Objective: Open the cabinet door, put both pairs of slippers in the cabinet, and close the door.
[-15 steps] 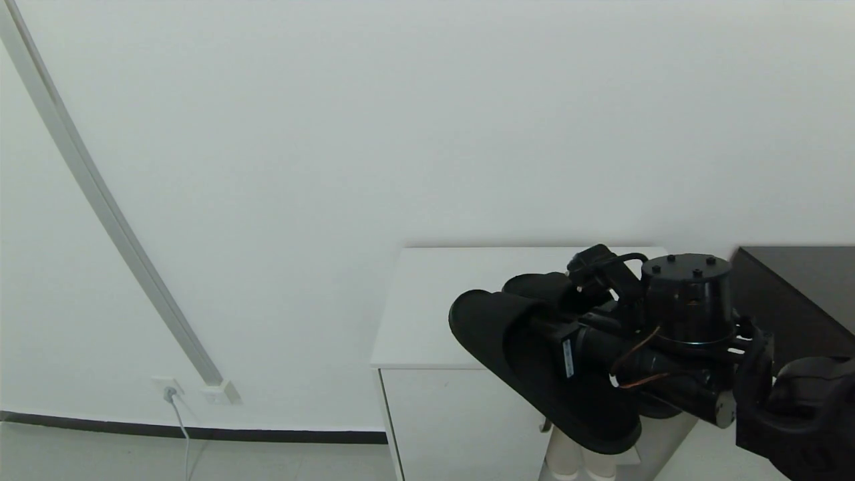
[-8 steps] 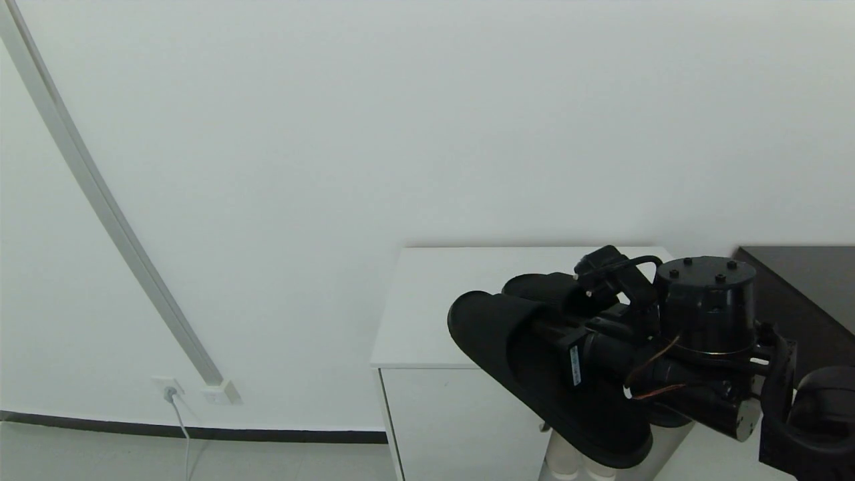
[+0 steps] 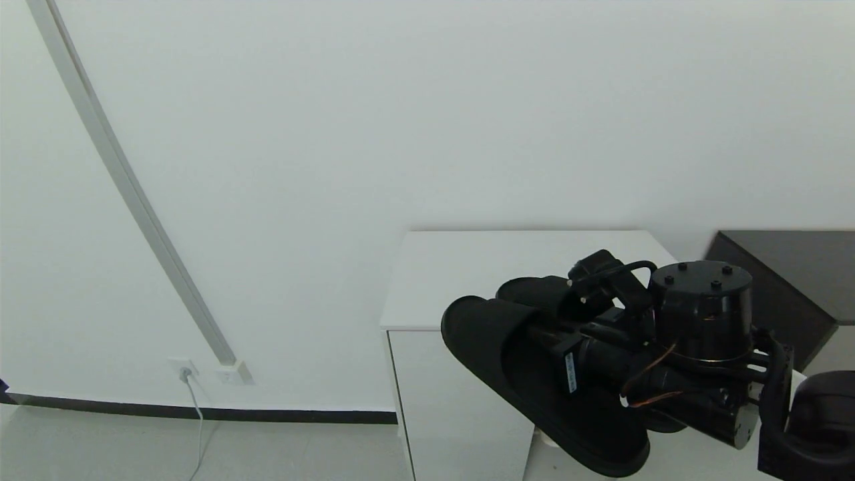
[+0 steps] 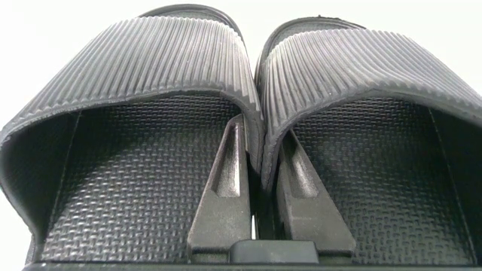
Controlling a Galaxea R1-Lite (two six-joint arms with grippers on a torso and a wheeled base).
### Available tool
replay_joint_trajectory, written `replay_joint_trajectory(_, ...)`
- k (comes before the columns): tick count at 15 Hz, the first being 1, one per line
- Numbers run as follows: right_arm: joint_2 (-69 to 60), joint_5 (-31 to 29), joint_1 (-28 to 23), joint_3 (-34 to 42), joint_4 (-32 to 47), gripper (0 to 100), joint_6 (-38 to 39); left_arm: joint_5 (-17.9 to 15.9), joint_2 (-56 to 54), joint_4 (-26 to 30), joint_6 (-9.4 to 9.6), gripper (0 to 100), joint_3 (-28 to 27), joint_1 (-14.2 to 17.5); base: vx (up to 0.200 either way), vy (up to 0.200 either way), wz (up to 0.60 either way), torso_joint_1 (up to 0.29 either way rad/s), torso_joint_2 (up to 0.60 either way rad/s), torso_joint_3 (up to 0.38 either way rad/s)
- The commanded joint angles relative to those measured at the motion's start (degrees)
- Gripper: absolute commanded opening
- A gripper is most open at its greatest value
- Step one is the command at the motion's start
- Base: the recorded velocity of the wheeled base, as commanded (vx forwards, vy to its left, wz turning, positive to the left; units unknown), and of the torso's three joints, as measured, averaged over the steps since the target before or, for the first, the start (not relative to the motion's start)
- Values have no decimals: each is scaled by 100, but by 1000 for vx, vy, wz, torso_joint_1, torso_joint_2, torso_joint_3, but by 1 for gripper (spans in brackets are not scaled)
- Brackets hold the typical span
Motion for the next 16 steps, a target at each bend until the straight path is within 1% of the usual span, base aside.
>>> replay_joint_trajectory(1,60,7,20,2,-5,0,2,6,7,-1,-1,0,1,0,-200,0,0,2,7,-2)
replay_joint_trajectory(3,60,7,20,2,-5,0,2,6,7,-1,-1,0,1,0,-200,0,0,0,0,2)
replay_joint_trajectory(16,69,-2,28,2,-5,0,2,6,7,-1,7,0,1,0,0,0,0,0,0,0)
